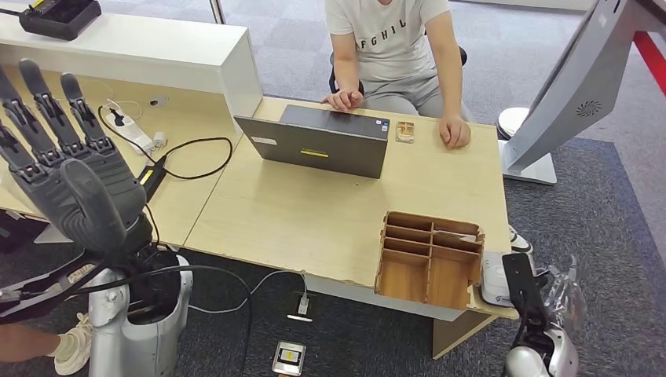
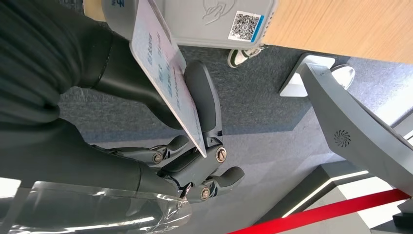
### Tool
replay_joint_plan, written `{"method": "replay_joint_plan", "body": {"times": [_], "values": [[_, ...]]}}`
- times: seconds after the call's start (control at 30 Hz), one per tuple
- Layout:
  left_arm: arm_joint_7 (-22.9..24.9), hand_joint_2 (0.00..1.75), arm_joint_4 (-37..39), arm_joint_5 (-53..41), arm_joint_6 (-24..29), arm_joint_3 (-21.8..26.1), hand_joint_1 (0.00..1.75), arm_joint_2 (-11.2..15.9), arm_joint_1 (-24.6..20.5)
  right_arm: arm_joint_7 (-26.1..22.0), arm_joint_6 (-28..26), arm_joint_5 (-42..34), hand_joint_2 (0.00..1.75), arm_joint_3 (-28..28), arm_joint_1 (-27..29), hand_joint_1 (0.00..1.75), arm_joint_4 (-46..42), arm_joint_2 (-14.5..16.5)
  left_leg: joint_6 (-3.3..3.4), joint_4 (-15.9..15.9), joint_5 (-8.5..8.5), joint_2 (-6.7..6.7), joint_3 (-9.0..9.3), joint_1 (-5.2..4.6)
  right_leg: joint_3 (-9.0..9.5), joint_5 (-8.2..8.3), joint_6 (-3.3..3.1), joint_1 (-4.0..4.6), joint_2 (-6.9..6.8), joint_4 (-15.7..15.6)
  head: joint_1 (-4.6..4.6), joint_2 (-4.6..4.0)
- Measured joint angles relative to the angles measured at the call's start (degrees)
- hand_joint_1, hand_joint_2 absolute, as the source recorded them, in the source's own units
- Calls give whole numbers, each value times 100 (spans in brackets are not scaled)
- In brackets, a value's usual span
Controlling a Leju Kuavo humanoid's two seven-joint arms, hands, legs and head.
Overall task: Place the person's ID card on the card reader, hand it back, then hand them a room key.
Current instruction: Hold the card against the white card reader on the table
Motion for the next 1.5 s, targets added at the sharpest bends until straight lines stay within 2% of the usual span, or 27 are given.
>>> {"method": "replay_joint_plan", "body": {"times": [0.37, 1.1, 1.33, 1.5], "values": [[0, 175, 1, 2, -34, -72, 0, 14, 2, 0, 13, -238, 175, 47, 3, 175, 171, 148, 0, 0, 0, 0, 0, 0, 0, 0, 0, 0, 0, 0, 0, 0], [0, 175, 1, -6, -170, -72, 0, 16, 3, -81, 5, -548, 175, 275, -294, 175, 1186, 352, 0, 0, 0, 8, 26, 0, 20, 0, -1, 1, 6, -1, 1, 0], [0, 175, 5, -8, -326, -59, 0, 16, 5, -101, -48, -406, 175, 289, -335, 175, 1195, 349, 0, 0, 0, 8, 27, 0, 22, 1, -1, 1, 6, -2, 0, 0], [0, 175, 19, -31, -354, -52, 0, 15, 7, -217, -59, -35, 175, 190, -287, 175, 957, 314, 0, 0, 0, 7, 26, -1, 21, 1, -1, 0, 5, -2, -1, 0]]}}
